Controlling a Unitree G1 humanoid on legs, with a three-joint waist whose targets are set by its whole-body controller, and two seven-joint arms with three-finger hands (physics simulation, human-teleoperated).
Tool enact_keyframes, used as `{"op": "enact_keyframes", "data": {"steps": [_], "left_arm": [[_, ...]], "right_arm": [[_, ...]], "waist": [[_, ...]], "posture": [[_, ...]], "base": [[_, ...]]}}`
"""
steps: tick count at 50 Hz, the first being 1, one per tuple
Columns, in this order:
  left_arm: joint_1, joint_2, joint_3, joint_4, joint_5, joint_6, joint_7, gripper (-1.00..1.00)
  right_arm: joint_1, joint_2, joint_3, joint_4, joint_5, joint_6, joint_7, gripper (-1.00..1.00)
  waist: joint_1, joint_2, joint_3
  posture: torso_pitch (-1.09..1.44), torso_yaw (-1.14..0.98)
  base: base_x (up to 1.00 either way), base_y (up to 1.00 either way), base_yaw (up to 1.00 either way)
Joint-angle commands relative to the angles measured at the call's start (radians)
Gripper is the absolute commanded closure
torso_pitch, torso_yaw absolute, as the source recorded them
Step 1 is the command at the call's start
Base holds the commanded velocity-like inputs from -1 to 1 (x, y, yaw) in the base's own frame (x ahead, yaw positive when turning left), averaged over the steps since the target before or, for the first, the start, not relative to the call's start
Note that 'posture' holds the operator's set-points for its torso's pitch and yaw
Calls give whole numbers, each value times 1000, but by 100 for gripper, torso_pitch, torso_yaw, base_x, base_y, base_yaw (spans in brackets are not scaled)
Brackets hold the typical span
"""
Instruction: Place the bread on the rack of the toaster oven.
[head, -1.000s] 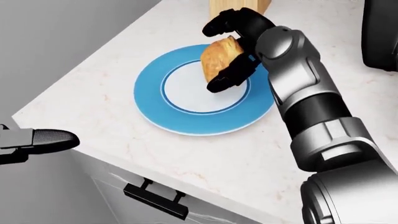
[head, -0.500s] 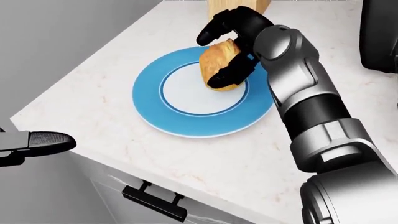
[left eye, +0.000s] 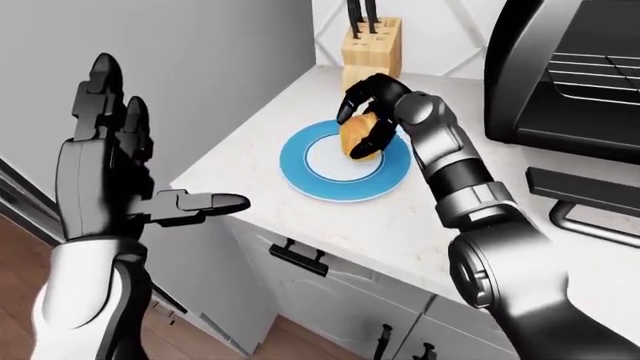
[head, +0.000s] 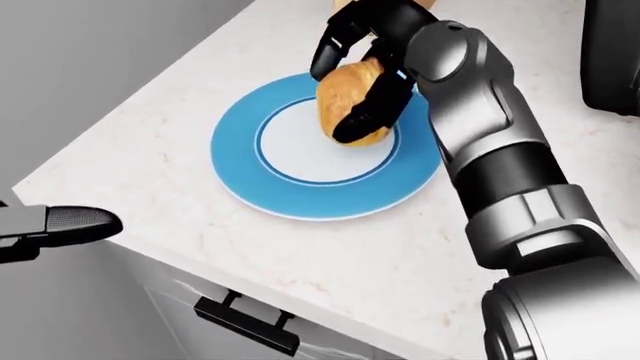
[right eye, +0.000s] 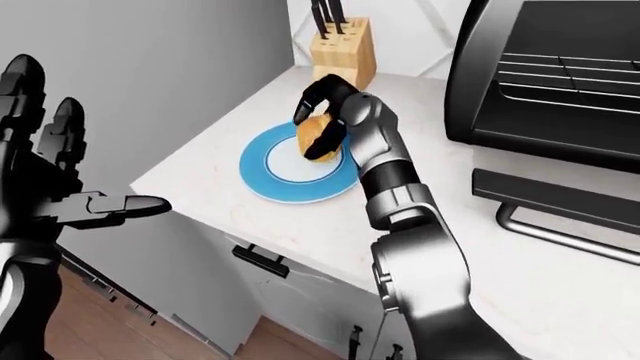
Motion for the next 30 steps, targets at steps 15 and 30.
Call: {"op": "enact_keyframes", "data": {"steps": [15, 30], "left_arm": [[-23, 6, 0, -14, -17, -17, 30, -100], [-33, -7, -9, -2, -18, -29, 39, -100]], "right_arm": [[-33, -10, -6, -250, 12, 72, 44, 100], [-11, -16, -4, -577, -54, 254, 177, 100]], "waist": [[0, 0, -23], [1, -1, -15]], "posture": [[0, 46], [0, 46]], "base": [[0, 0, 0], [0, 0, 0]]}}
